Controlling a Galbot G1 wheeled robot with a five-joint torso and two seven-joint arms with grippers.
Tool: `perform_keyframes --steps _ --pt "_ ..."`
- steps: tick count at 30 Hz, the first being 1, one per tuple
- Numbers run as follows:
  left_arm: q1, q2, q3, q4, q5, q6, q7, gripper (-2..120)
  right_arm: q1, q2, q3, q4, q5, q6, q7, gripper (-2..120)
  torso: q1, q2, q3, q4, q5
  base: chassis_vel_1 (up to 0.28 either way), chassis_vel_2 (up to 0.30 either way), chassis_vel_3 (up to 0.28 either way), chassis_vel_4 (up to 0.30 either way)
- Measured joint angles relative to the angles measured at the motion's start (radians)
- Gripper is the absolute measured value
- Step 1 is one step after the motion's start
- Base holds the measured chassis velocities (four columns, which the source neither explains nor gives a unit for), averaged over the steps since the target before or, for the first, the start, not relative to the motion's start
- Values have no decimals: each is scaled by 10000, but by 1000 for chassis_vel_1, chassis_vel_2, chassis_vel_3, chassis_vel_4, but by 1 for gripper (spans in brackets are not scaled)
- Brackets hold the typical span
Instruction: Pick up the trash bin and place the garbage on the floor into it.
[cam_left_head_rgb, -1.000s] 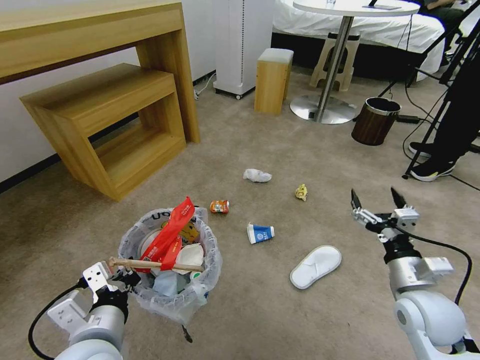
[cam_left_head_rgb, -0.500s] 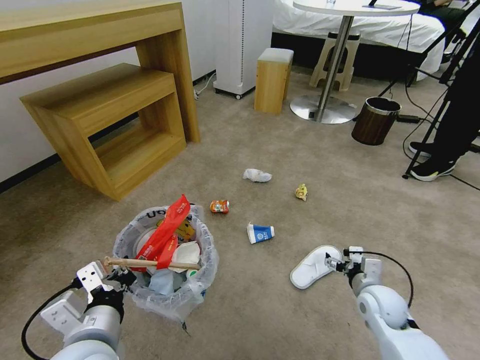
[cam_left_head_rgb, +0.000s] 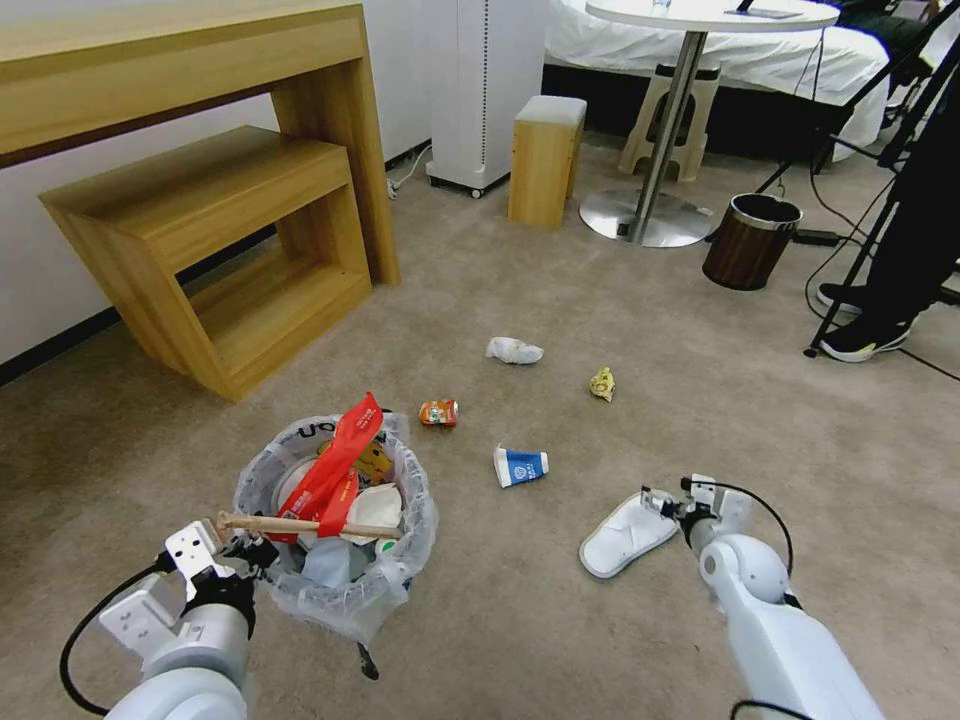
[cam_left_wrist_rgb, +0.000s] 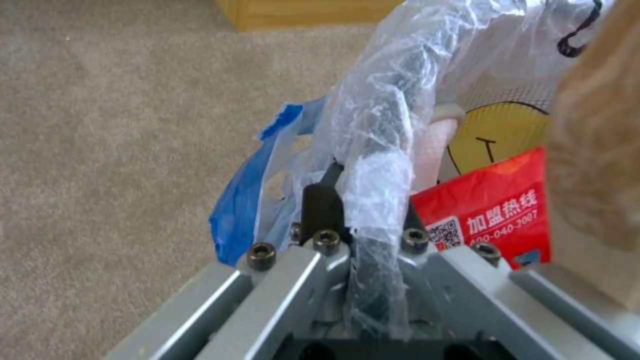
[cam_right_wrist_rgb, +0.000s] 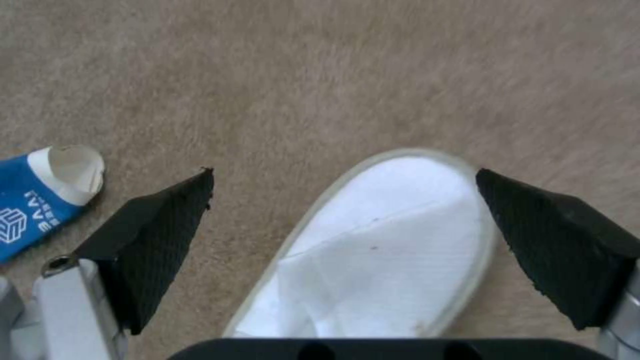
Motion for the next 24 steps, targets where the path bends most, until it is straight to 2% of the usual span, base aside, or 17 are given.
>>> perform_keyframes --steps 6,9,17,19,20,22,24 --pt "31 29 -72 -4 -6 -19 5 1 510 446 66 -1100 125 -61 59 98 0 0 0 -1 -2 0 0 0 0" --pt "78 9 -76 -46 -5 -36 9 1 691 684 137 -1645 106 -124 86 84 0 -1 -1 -1 -2 0 0 0 0" --pt "141 -24 -58 -138 41 -44 11 1 770 791 270 -1991 53 -149 88 66 0 0 -1 -2 -2 0 0 0 0" --pt "161 -42 -26 -188 77 -45 3 1 711 756 295 -1990 41 -151 54 59 0 -1 -1 -1 -2 0 0 0 0" --pt "171 -55 -6 -216 97 -45 -6 1 665 721 313 -1985 13 -153 8 51 0 0 -1 -2 -1 0 0 0 0" --pt "180 -62 11 -235 112 -45 -12 1 644 697 324 -1984 -12 -153 -26 47 0 0 -1 -2 -1 0 0 0 0" --pt "198 -79 53 -272 175 -45 -26 1 589 614 365 -1995 -88 -152 -116 37 0 0 -1 -2 -2 0 0 0 0"
